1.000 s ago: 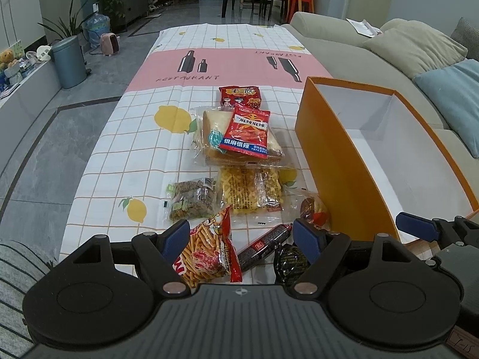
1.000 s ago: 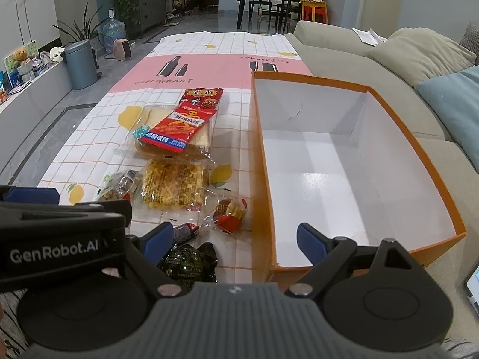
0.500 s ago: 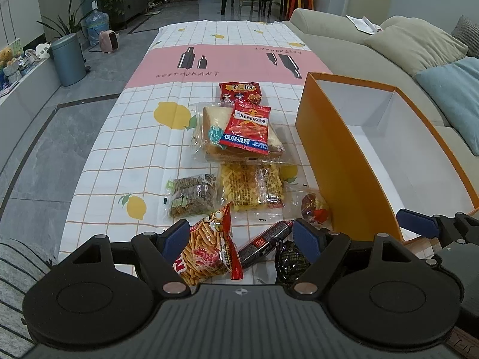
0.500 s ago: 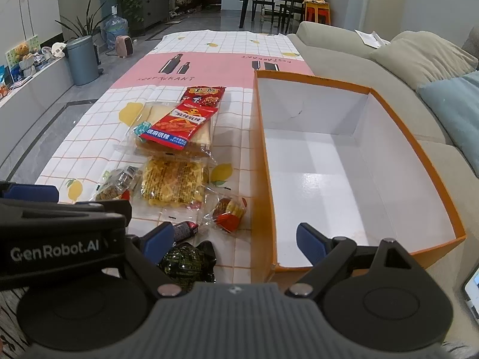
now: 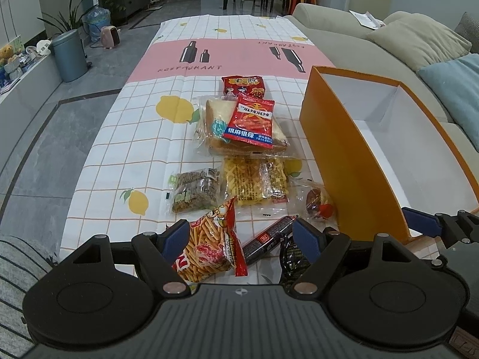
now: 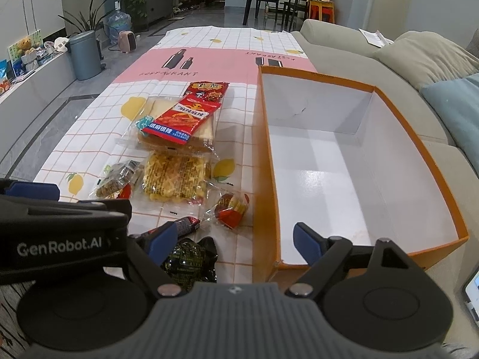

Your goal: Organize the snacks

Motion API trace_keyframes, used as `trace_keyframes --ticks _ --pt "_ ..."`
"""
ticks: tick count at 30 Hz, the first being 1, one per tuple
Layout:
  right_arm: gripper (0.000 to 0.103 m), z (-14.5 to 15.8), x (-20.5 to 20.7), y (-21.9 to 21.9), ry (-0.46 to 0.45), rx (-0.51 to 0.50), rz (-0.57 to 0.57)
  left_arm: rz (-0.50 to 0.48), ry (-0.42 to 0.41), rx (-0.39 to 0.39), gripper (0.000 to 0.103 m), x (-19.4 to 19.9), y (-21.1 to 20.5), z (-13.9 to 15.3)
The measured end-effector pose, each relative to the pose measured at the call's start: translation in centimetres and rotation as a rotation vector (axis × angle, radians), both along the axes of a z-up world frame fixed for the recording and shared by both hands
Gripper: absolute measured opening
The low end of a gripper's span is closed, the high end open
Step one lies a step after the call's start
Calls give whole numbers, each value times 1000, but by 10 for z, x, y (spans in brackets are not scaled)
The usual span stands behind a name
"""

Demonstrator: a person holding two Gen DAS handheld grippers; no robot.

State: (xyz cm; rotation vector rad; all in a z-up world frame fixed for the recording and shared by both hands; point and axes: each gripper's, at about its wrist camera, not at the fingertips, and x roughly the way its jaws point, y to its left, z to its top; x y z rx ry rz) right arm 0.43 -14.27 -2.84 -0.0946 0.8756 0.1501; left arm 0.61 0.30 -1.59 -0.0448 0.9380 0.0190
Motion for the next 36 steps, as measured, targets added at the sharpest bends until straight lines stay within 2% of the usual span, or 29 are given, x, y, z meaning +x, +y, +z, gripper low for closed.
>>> trace_keyframes --ticks 8,13,19,23,26,29,32,34,36 --pt "83 3 -3 1 -26 -2 22 19 24 -14 92 5 11 0" --pt "83 11 -15 -2 -78 18 35 96 6 -46 92 12 43 8" --pt "83 22 -41 26 -186 72 289 164 24 -53 92 22 84 8" --pt "81 5 -40 55 -94 60 342 143 60 -48 92 27 96 1" --pt "79 -13 -33 67 7 33 327 54 83 -49 92 29 98 -3" --pt "79 -32 -30 67 85 -25 283 -152 86 -38 92 30 91 -9" --pt "79 -46 -29 55 147 -31 242 -343 79 52 93 27 80 -20" --pt "79 -51 -26 46 189 -23 199 -417 115 73 93 28 75 -32" --pt "79 -57 -23 36 226 7 161 -441 175 58 93 36 72 -42"
